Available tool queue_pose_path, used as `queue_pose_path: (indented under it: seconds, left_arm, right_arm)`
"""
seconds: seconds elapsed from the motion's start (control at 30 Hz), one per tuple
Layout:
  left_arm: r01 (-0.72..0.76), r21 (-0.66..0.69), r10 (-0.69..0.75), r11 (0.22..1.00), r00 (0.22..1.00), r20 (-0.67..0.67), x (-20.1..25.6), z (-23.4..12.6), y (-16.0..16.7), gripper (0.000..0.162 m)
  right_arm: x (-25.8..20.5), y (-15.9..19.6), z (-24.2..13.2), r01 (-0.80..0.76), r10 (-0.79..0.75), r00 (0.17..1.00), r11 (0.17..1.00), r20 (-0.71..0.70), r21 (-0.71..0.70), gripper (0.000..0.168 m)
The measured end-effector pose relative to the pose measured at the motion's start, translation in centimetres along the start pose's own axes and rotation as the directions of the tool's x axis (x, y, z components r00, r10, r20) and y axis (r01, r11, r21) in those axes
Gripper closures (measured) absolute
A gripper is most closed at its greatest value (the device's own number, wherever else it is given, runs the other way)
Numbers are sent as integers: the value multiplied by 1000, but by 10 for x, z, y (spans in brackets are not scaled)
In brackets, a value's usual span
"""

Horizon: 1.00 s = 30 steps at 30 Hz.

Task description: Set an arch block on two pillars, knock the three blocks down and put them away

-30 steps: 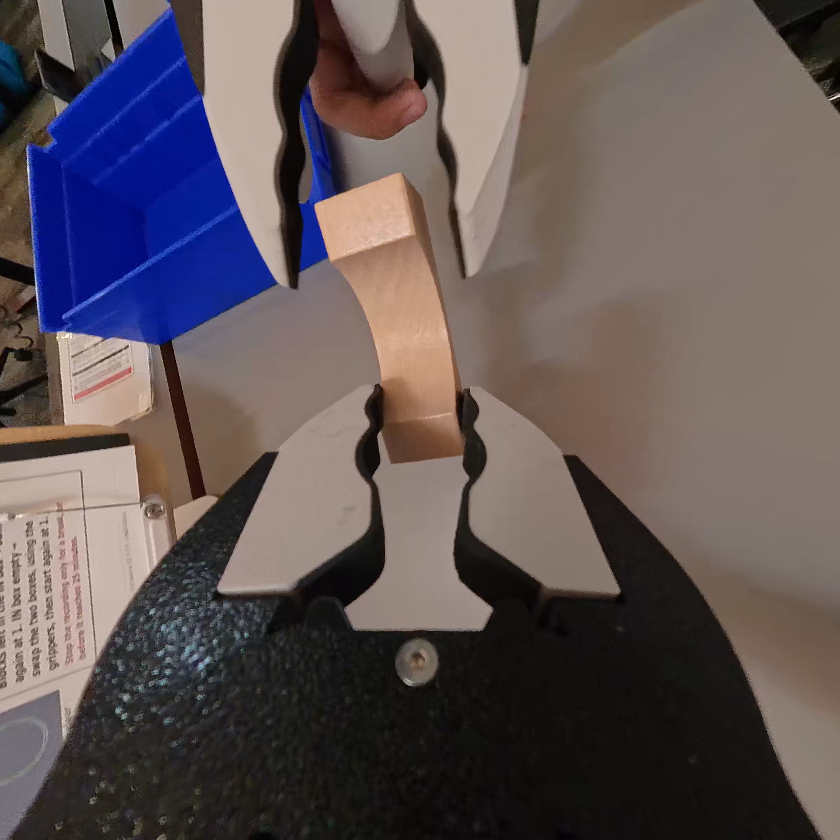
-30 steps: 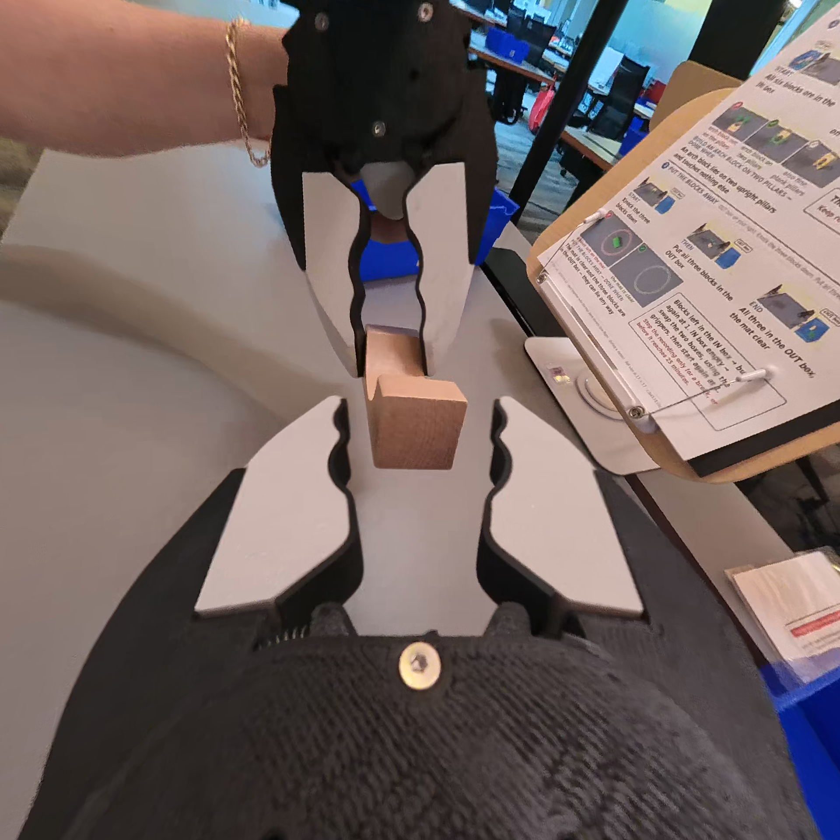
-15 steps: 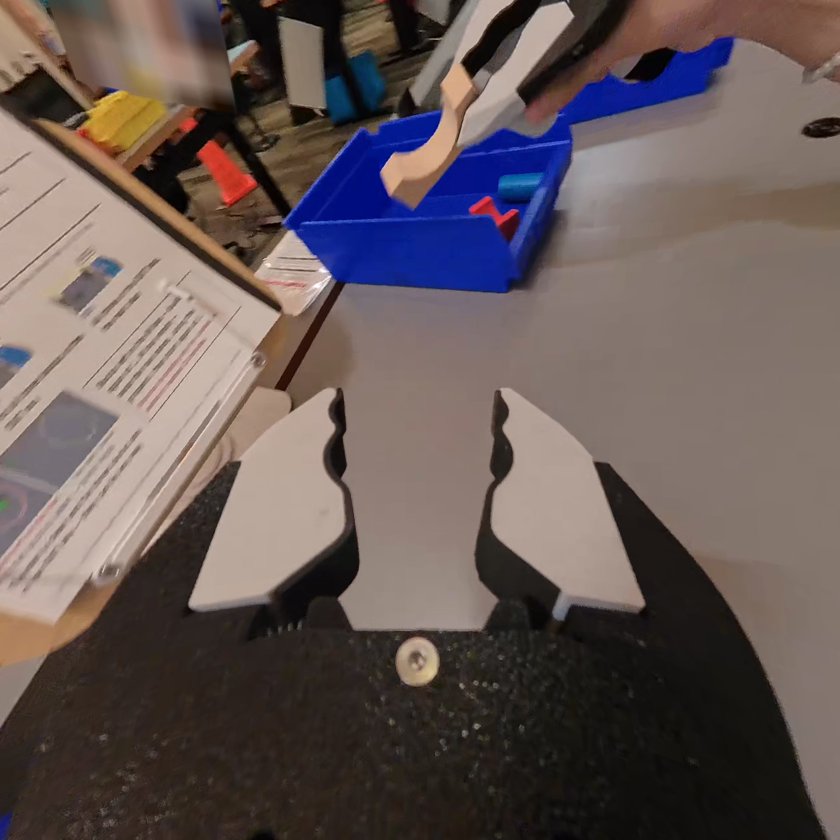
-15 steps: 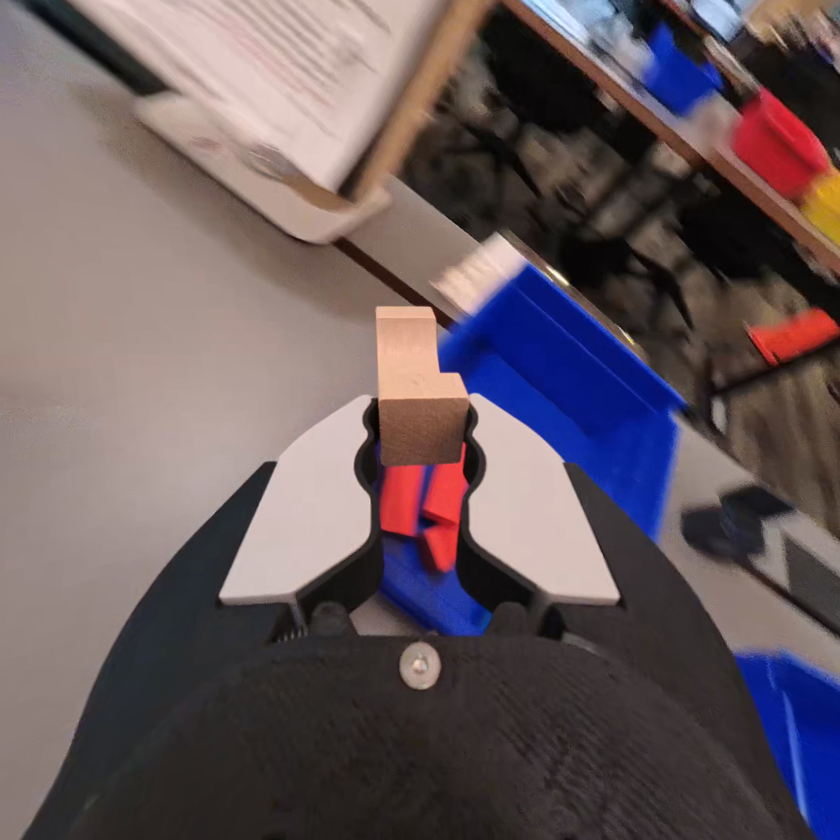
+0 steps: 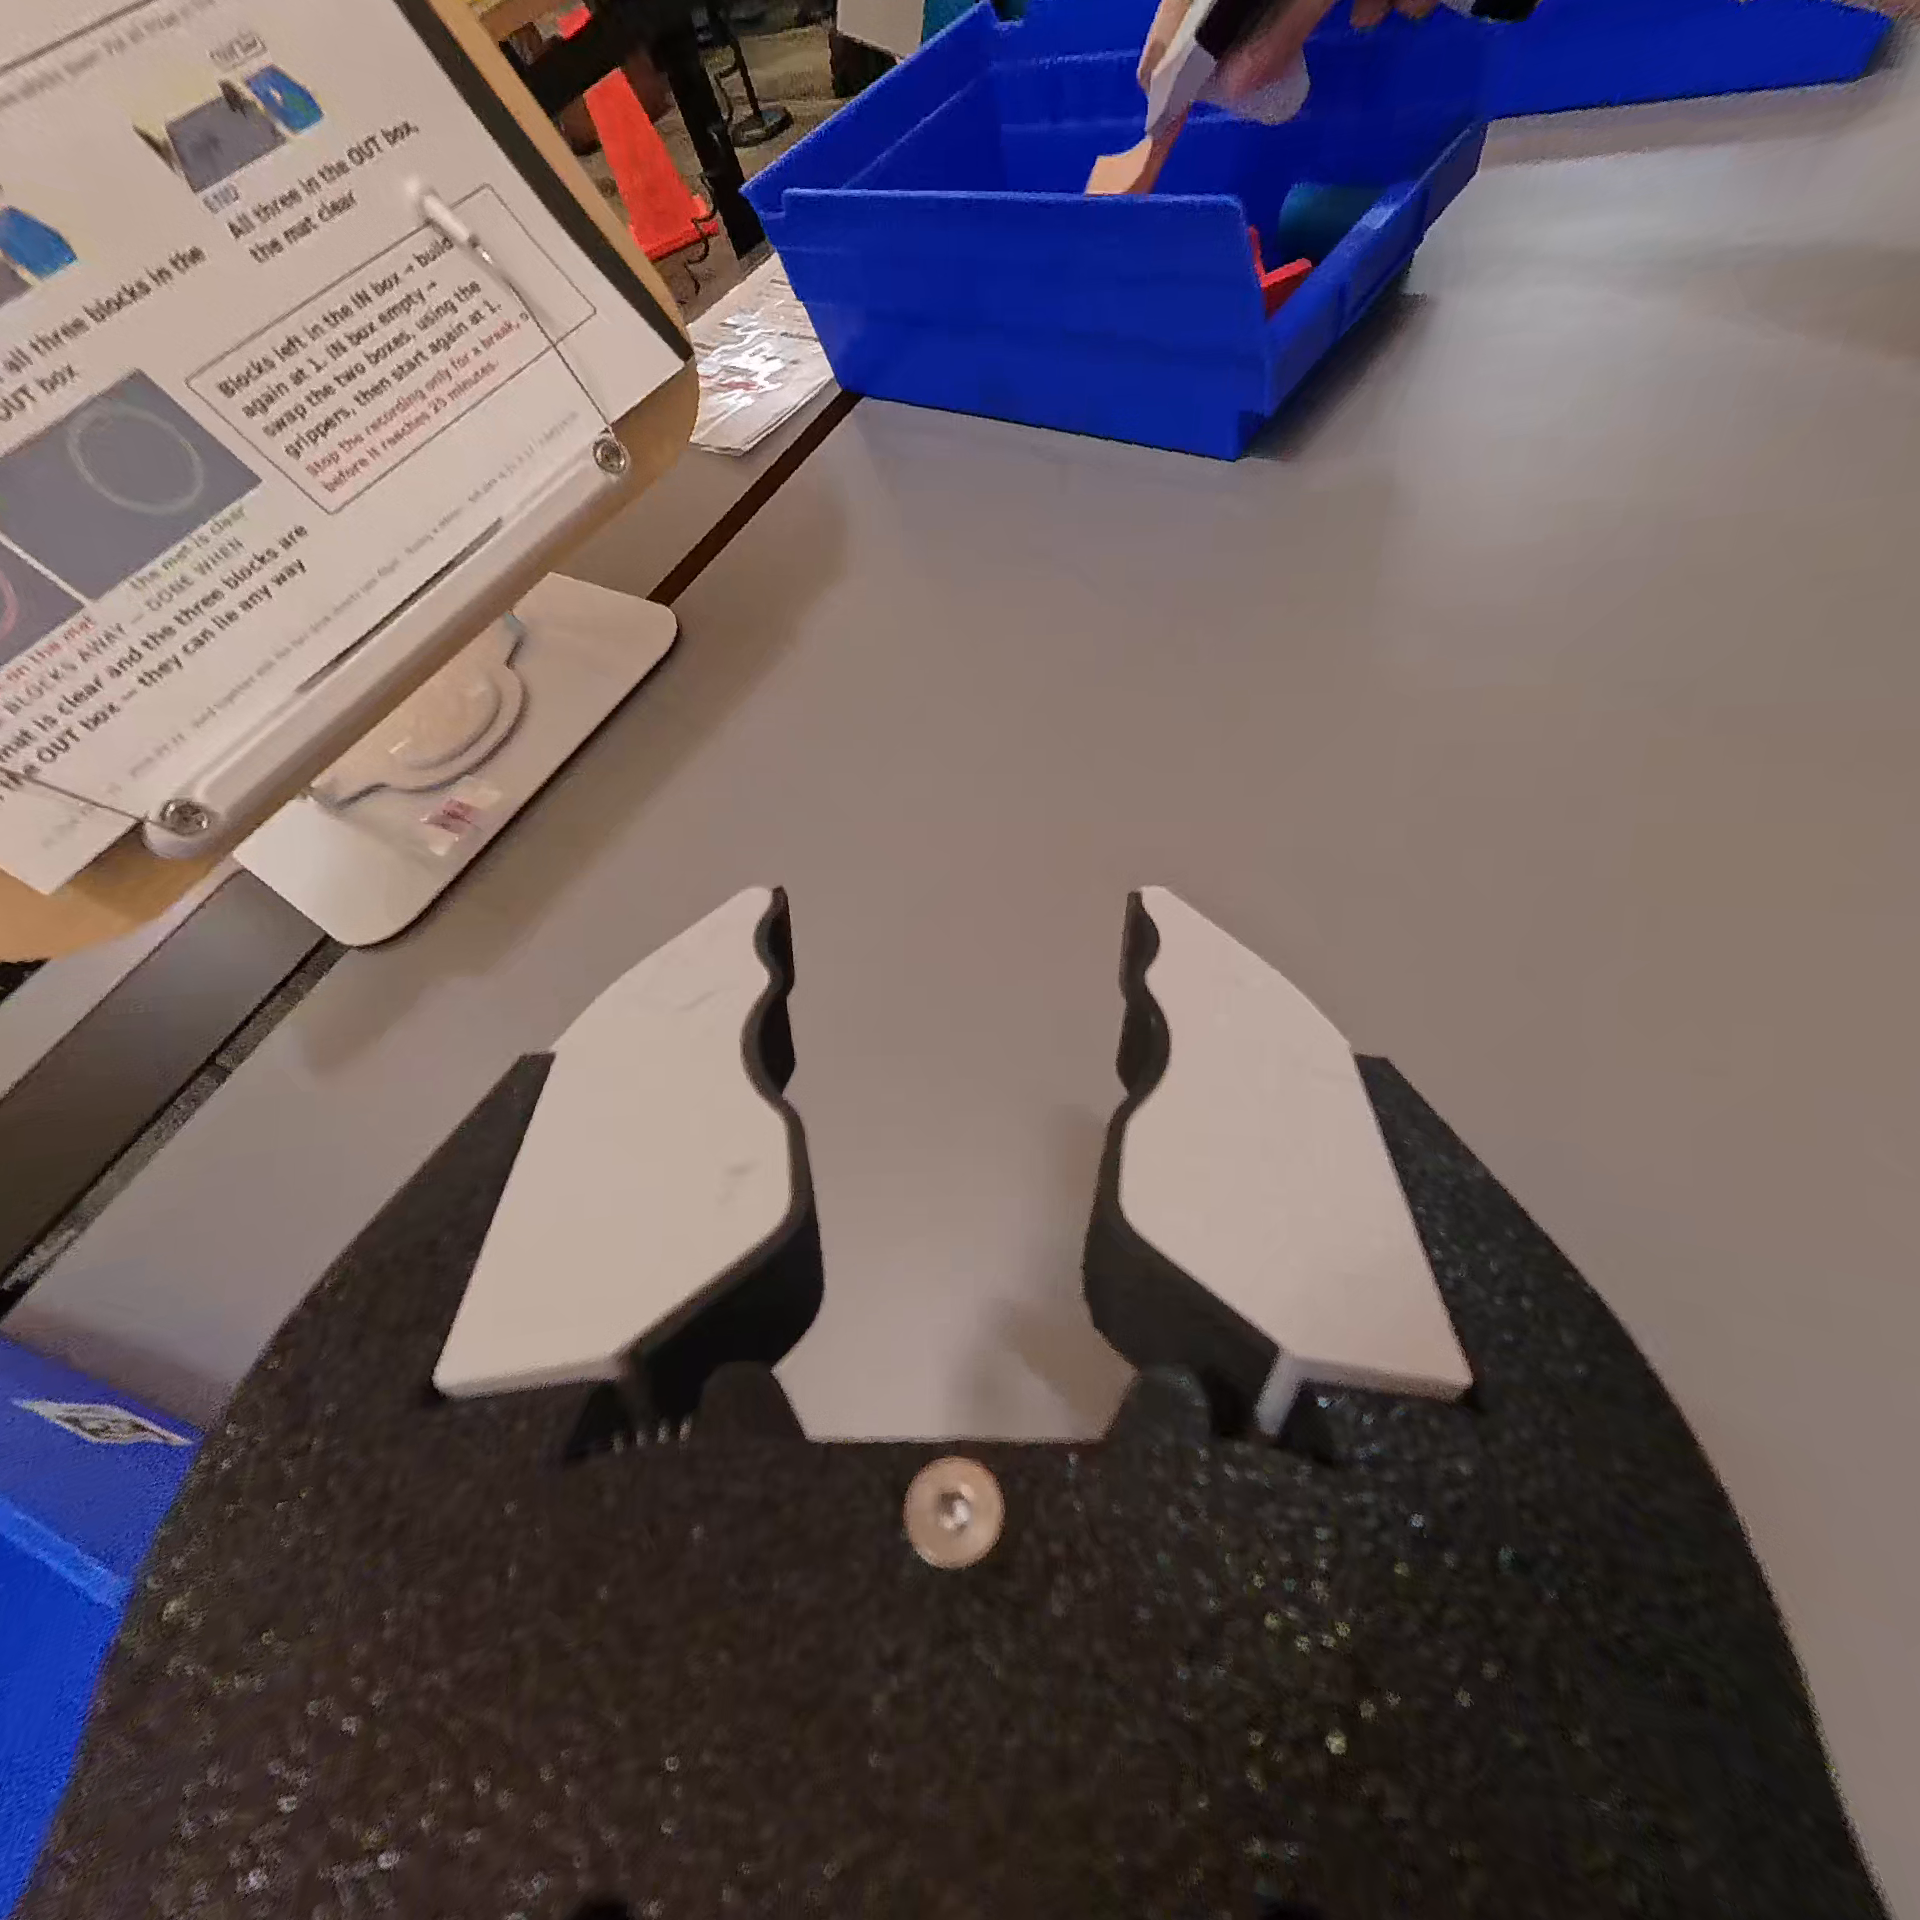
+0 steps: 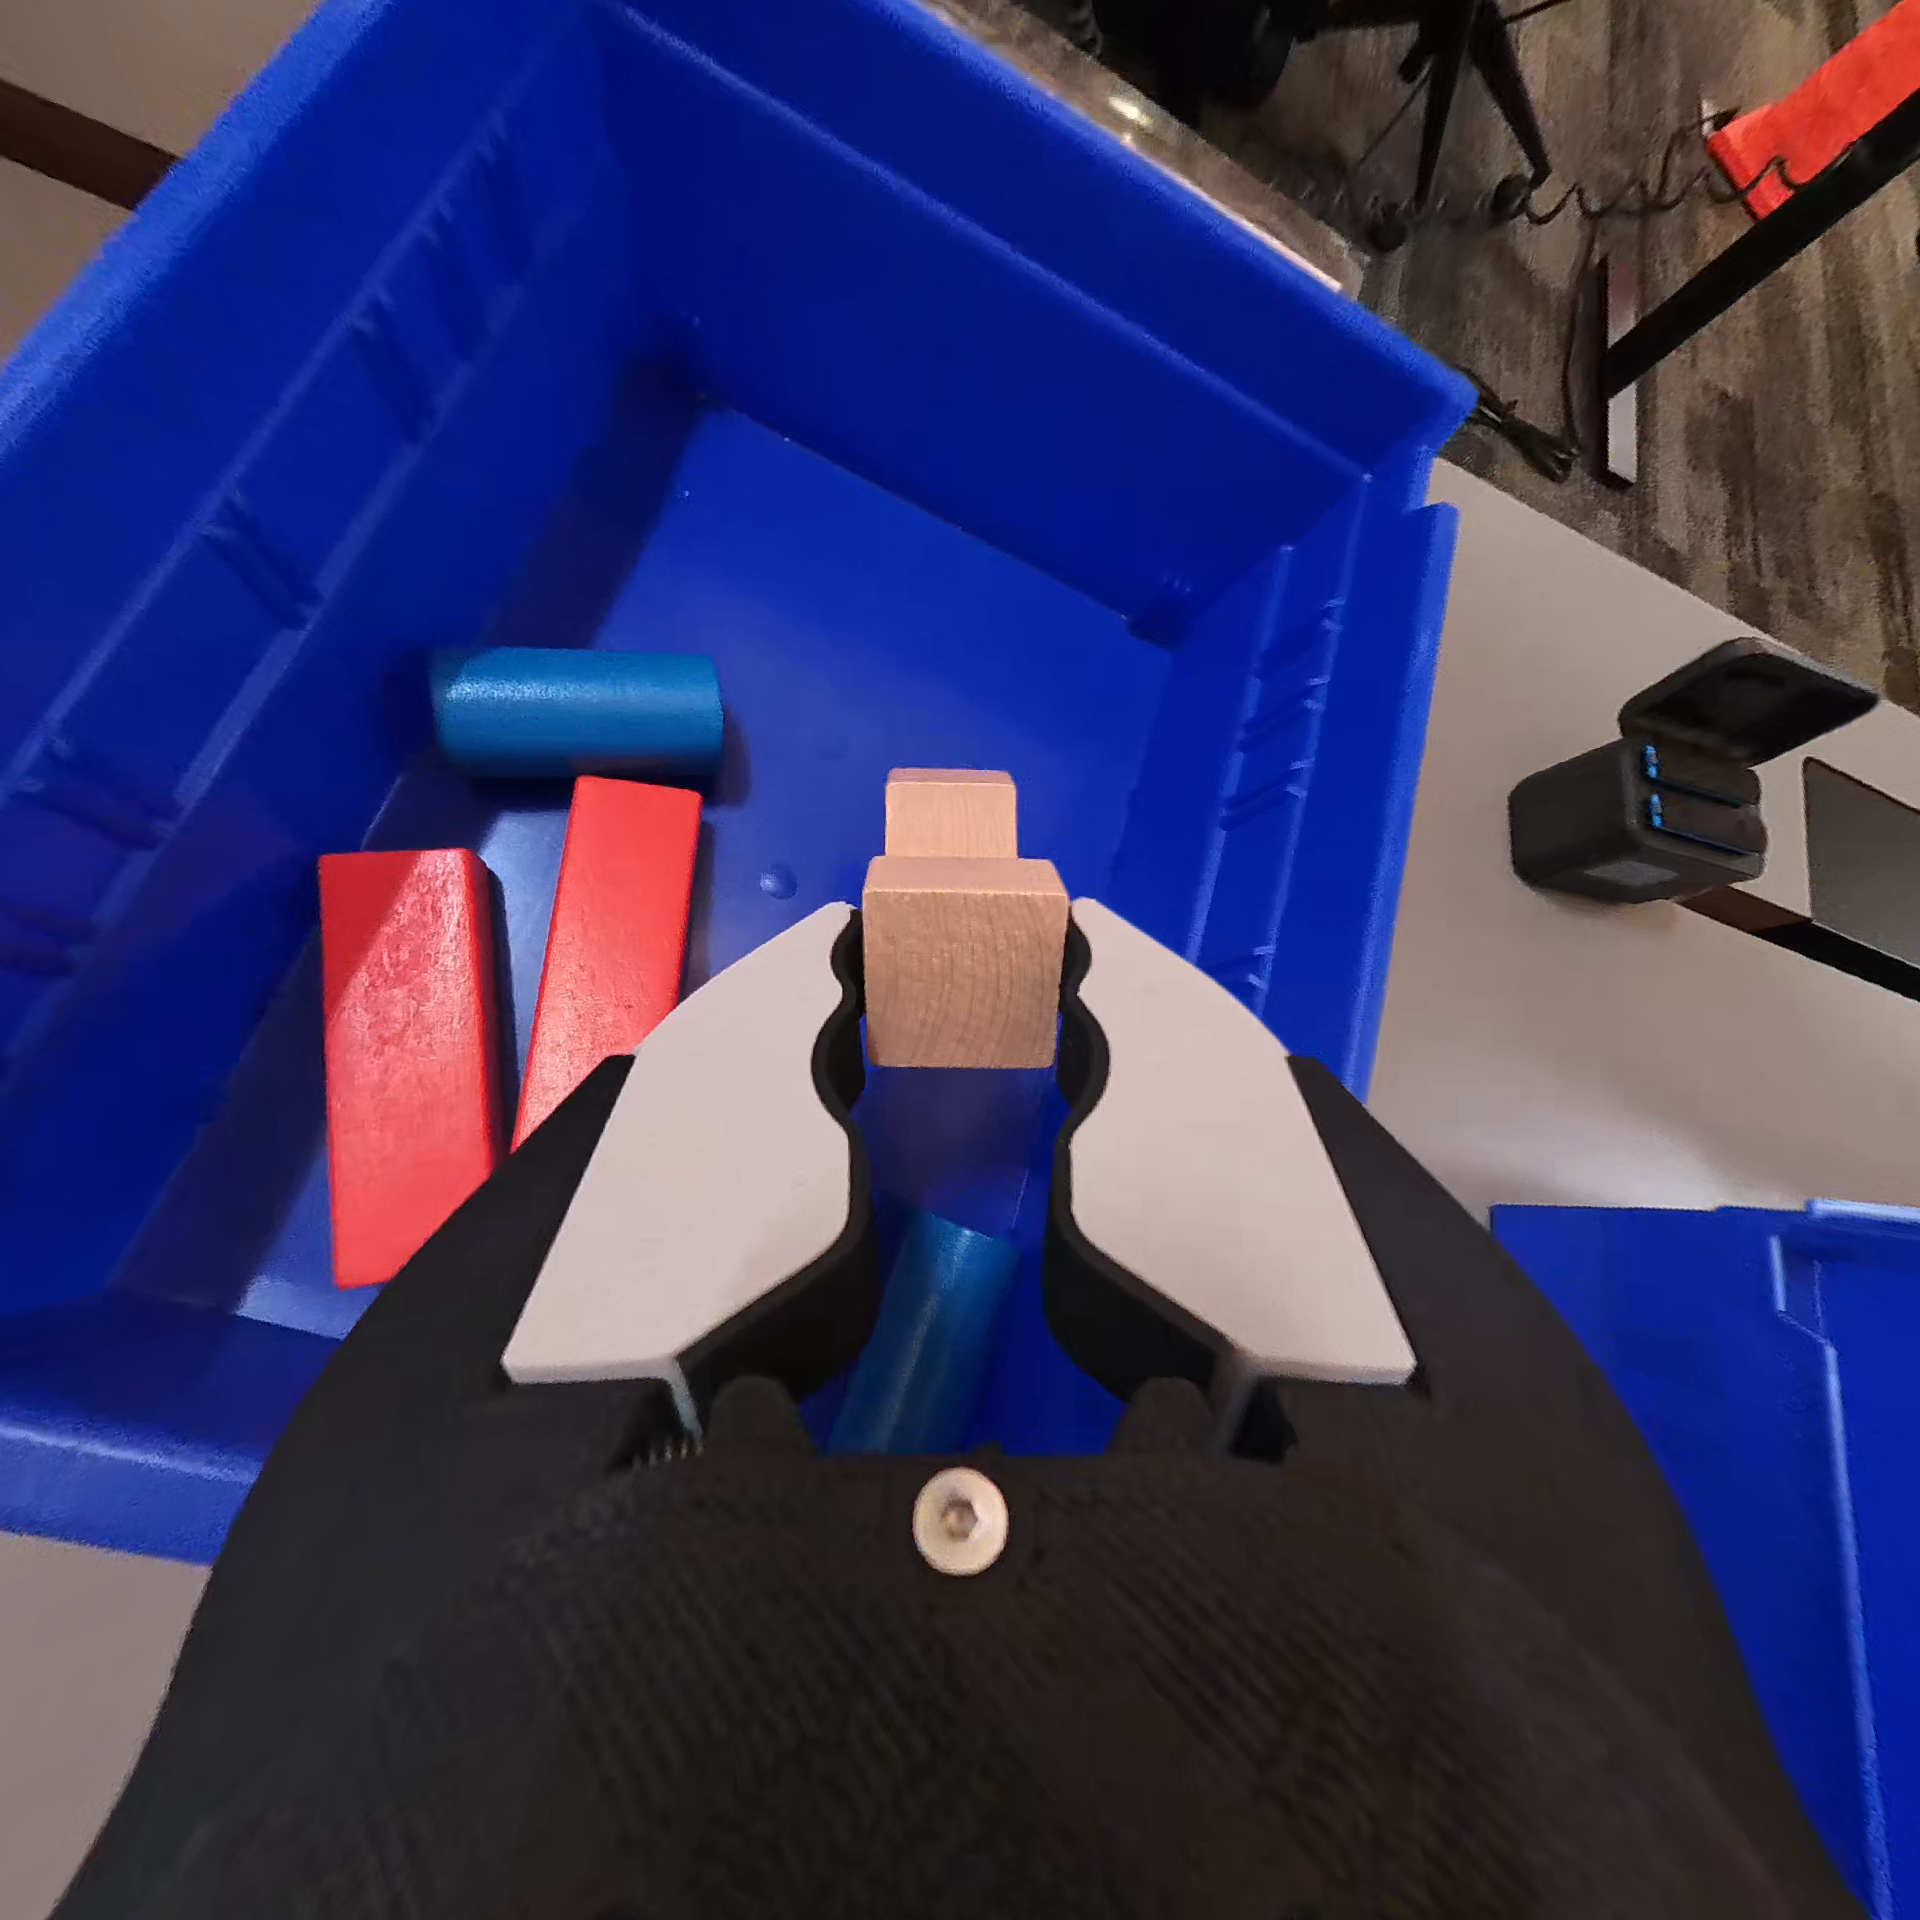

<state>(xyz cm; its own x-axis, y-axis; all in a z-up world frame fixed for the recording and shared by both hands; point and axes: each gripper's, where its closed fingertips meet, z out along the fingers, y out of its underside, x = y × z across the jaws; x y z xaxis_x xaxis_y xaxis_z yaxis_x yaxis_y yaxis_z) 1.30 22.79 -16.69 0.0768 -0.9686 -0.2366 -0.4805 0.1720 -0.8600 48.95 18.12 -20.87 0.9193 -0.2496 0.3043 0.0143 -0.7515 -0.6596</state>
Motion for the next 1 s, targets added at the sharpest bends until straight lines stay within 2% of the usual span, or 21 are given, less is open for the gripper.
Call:
queue_pose_path:
  seconds: [0.27, 0.33, 0.47, 0.7, 0.83, 1.0]
  left_arm:
    - [98, 19, -99, 995, 994, 43, -15, -3, 5, 102]
    - [134, 25, -136, 991, 989, 55, -18, -3, 5, 102]
    - [180, 39, -183, 983, 977, 113, -31, -3, 12, 101]
    - [329, 56, -333, 943, 916, 226, -70, -6, 43, 98]
    - [381, 84, -386, 921, 921, 47, -45, 3, 31, 99]
    - [335, 77, -337, 939, 941, 18, -36, 13, 19, 92]
  right_arm:
    - [-10, 7, 12, 23, -21, 999, 998, 25, -52, 131]
    - [-8, 8, 9, 37, -37, 999, 997, 2, -60, 105]
    - [-18, 5, -10, 8, -8, 998, 1000, 57, -3, 94]
    - [-51, 4, -63, -131, 93, 968, 980, 235, 150, 86]
    - [-64, 16, -81, -190, 124, 946, 960, 301, 203, 85]
    - [-72, 24, -89, -252, 167, 922, 943, 349, 215, 83]
